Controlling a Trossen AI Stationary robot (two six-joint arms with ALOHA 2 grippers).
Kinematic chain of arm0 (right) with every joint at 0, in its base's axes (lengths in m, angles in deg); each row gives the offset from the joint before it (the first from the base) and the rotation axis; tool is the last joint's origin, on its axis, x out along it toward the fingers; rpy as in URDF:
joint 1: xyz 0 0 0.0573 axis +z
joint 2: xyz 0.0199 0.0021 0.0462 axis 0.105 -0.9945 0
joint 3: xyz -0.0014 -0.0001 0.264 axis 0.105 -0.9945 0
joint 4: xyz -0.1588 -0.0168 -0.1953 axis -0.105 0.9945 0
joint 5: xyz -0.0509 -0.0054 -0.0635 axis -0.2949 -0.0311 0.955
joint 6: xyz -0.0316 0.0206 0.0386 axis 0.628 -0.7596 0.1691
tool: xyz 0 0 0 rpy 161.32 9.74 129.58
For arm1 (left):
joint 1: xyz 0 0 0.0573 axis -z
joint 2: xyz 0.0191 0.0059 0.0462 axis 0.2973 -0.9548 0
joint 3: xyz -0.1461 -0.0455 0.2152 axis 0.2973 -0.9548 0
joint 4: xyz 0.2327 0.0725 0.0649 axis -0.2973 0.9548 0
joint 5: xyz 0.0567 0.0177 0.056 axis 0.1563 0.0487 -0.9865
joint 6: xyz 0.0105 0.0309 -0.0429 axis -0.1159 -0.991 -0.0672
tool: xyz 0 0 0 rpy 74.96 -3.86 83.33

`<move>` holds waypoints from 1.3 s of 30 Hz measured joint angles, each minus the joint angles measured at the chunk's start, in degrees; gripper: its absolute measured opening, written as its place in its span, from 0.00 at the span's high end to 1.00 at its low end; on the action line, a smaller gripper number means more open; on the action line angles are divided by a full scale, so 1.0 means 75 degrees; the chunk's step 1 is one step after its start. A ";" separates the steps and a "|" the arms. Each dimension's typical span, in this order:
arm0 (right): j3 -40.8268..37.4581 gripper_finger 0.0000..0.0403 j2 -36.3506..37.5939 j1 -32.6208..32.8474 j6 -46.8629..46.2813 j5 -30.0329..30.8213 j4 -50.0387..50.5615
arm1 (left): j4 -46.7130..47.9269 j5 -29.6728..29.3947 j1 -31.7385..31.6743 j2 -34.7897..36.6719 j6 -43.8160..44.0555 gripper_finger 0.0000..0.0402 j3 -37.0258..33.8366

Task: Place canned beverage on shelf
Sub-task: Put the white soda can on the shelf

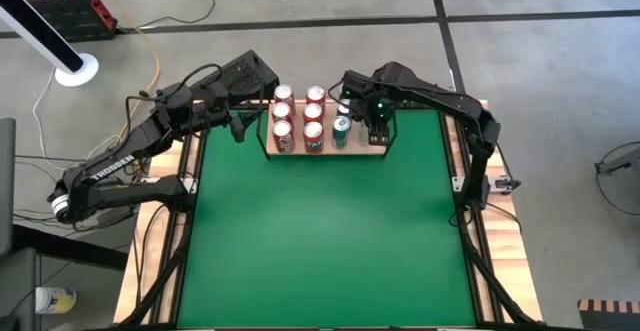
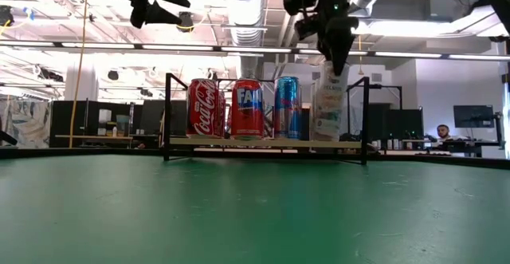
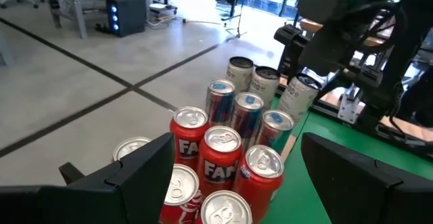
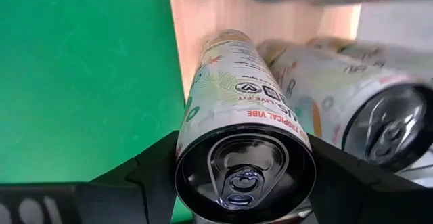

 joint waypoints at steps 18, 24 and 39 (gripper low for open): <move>-0.0536 0.31 0.0146 -0.0209 0.0072 -0.0350 -0.0005 | -0.0047 0.0083 0.0000 -0.0461 0.0178 0.24 -0.0003; -0.0536 0.31 0.0129 -0.0194 0.0045 -0.0489 0.0005 | -0.0213 0.0243 0.0000 -0.0462 0.0178 0.24 -0.0006; -0.0533 0.20 0.0108 -0.0194 -0.0013 -0.0227 -0.0003 | -0.0187 0.0291 0.0000 -0.0449 0.0176 0.24 -0.0006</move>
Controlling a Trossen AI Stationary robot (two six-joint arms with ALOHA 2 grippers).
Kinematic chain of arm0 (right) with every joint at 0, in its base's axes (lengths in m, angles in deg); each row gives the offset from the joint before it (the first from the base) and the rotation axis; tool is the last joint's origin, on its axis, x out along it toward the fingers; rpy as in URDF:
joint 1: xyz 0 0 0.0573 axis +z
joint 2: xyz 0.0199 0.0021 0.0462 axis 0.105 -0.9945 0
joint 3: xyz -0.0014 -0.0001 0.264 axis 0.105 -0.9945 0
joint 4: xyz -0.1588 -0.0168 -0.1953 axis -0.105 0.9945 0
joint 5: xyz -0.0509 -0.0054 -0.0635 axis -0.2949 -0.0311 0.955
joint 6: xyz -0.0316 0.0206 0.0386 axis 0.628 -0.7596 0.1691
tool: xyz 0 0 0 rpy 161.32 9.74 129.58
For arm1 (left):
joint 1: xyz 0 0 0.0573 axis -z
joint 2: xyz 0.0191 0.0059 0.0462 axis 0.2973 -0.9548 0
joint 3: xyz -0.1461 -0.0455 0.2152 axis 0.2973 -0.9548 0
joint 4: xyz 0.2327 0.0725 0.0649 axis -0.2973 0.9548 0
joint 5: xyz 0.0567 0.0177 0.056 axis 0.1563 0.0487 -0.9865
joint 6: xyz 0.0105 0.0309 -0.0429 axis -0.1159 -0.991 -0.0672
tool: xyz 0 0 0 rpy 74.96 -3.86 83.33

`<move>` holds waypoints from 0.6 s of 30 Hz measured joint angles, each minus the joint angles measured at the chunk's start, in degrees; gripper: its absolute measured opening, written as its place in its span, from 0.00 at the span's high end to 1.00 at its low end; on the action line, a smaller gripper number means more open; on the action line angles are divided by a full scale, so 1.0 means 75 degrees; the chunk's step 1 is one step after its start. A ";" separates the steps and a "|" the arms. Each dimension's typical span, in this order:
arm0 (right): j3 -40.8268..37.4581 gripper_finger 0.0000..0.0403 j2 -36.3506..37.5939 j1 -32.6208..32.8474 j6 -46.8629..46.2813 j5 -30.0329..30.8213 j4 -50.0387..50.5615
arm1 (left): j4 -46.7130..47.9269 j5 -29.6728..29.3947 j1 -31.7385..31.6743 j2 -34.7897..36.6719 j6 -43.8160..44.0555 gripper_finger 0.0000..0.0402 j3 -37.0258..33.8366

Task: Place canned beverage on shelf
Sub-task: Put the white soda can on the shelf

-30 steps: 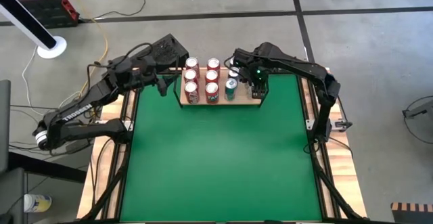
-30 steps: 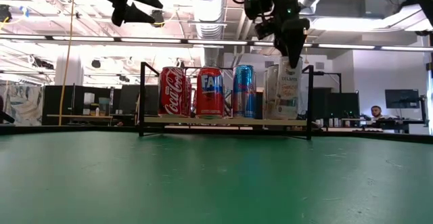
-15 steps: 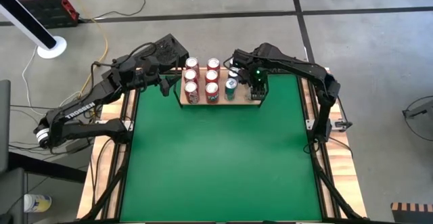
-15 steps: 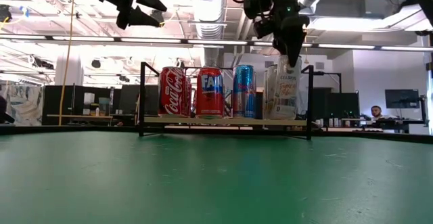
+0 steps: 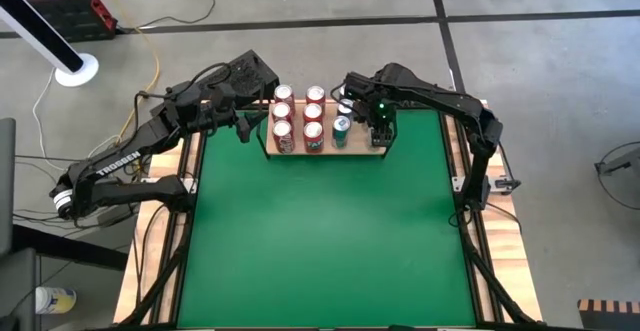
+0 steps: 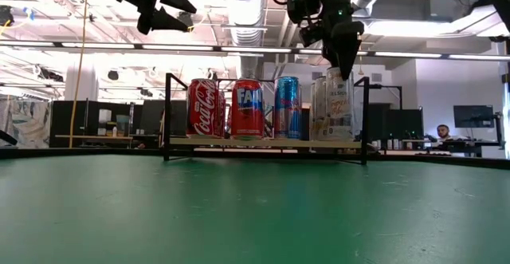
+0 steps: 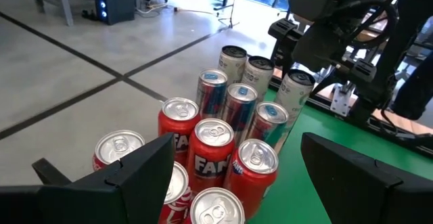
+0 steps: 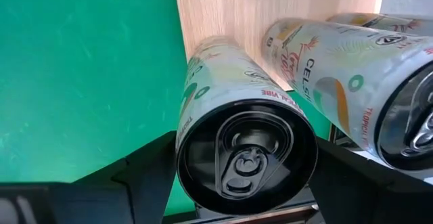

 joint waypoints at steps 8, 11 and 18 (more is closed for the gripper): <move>0.0000 0.20 0.0003 0.0006 0.0041 0.0517 -0.0003 | 0.0009 0.0014 0.0000 0.0000 -0.0136 0.24 0.0000; 0.0069 0.20 0.0003 0.0000 0.0055 0.0637 -0.0002 | 0.0010 0.0013 0.0000 0.0000 -0.0139 0.24 0.0000; 0.0376 0.20 0.0009 0.0003 0.0058 0.0741 0.0003 | 0.0073 0.0012 0.0000 0.0000 -0.0149 0.24 0.0000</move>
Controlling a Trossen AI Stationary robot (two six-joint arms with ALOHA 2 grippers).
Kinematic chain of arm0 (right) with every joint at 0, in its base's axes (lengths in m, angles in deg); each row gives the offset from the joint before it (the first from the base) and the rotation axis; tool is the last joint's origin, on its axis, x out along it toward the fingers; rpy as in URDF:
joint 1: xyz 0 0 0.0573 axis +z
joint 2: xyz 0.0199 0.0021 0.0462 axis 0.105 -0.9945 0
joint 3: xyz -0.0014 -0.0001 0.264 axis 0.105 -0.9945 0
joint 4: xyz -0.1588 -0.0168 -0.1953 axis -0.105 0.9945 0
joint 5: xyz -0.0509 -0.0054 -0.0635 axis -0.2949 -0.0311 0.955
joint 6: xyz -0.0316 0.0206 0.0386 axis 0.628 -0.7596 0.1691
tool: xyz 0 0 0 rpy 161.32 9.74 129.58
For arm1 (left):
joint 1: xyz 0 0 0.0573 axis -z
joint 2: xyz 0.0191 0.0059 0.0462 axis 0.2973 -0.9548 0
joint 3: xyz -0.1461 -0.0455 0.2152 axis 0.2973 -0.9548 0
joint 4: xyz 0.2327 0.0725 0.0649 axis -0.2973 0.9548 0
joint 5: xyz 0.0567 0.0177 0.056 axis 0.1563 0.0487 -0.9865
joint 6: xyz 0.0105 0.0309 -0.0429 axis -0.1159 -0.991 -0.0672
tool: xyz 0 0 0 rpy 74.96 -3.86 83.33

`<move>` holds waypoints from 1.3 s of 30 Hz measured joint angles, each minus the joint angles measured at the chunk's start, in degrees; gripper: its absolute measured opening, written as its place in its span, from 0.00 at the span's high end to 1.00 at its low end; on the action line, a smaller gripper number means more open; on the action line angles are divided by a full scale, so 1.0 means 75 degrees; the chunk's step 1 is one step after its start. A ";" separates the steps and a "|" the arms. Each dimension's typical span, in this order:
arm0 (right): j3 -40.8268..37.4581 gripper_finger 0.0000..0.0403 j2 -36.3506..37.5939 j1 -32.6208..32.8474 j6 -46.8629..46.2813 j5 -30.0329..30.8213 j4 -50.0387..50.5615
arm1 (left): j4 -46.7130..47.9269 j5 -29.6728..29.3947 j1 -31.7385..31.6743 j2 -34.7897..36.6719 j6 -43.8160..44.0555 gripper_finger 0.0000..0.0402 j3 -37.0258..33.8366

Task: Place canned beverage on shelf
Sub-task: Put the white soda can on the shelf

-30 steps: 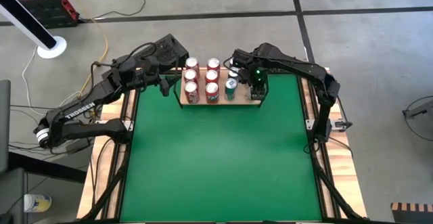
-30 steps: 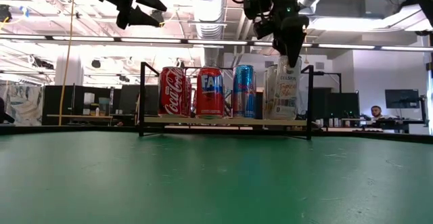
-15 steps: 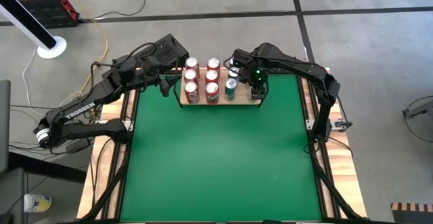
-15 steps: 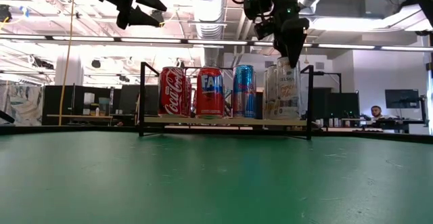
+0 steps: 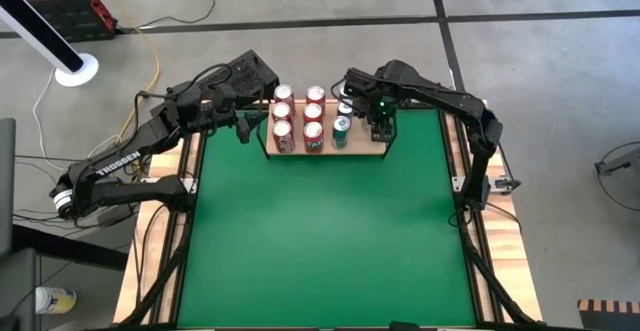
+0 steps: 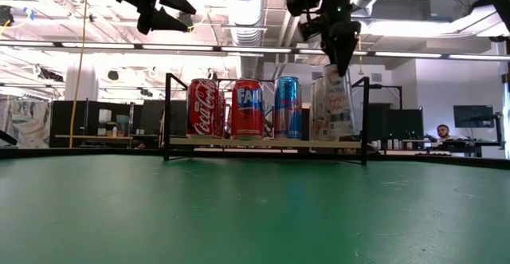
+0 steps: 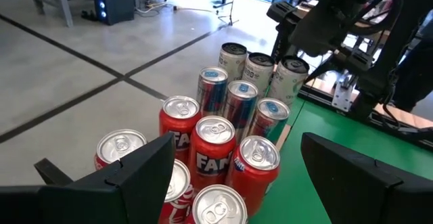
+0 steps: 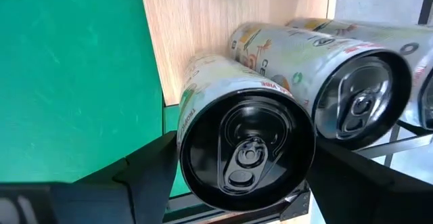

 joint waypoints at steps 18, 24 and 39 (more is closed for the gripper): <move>0.0028 0.20 0.0006 -0.0033 -0.0055 -0.0775 -0.0123 | 0.0204 -0.0004 0.0001 0.0003 -0.0126 0.24 0.0000; -0.0150 0.20 0.0012 -0.0154 -0.0023 -0.0980 -0.0268 | 0.0346 0.0055 0.0001 0.0003 -0.0137 0.24 0.0000; -0.0277 0.20 0.0012 -0.0254 0.0003 -0.1107 -0.0404 | 0.0338 0.0224 0.0006 0.0003 -0.0126 0.24 0.0000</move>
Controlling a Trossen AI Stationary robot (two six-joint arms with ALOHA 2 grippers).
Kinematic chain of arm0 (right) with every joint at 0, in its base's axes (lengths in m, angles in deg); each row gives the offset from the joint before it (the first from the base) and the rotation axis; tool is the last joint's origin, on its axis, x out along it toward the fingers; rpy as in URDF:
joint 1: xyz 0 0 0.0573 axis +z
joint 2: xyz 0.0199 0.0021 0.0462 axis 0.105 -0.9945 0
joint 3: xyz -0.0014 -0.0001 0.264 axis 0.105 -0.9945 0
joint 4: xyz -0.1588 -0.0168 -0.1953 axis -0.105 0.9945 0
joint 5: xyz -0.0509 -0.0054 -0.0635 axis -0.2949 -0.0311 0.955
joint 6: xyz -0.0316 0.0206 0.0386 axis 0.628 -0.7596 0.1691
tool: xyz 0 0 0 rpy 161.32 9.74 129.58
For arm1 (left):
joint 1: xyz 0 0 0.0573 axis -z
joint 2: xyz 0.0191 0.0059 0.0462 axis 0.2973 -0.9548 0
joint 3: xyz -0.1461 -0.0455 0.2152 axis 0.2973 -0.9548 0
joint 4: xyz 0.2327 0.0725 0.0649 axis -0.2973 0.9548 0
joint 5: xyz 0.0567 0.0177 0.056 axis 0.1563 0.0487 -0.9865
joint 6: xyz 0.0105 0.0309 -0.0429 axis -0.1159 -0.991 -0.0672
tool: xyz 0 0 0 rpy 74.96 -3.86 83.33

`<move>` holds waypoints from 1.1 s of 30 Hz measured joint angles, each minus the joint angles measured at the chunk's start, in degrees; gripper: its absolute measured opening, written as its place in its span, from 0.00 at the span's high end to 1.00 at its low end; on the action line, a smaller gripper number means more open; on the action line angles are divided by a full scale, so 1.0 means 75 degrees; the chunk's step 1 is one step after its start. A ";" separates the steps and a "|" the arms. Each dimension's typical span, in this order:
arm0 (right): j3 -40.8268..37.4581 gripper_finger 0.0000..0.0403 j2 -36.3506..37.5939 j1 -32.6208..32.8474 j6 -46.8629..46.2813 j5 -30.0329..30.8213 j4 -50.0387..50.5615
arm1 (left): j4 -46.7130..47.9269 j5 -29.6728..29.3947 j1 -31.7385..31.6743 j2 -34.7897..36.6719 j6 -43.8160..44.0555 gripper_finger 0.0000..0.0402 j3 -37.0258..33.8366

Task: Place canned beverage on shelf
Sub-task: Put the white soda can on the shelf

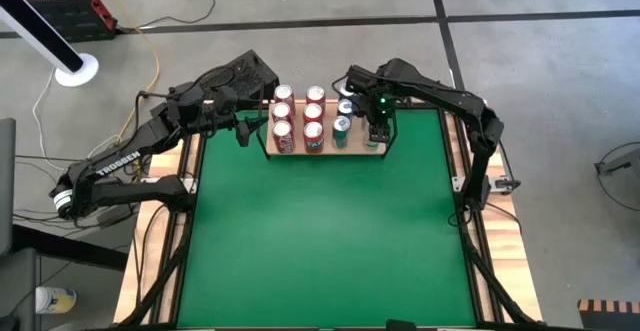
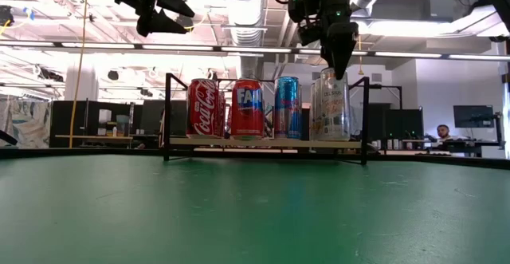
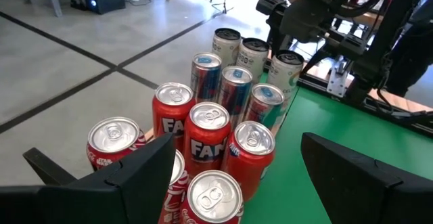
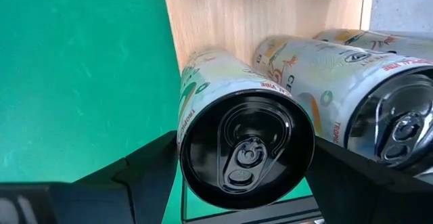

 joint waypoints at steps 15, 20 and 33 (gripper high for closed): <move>0.0000 0.20 0.0003 0.0000 0.0087 -0.0118 -0.0050 | -0.0003 0.0093 -0.0003 0.0000 0.0018 0.24 0.0000; 0.0000 0.20 0.0003 0.0000 0.0113 -0.0117 -0.0066 | -0.0003 0.0093 -0.0006 0.0000 0.0018 0.24 0.0000; 0.0000 0.13 0.0003 0.0000 0.0055 0.0038 -0.0046 | -0.0006 0.0091 -0.0006 0.0000 0.0015 0.24 0.0000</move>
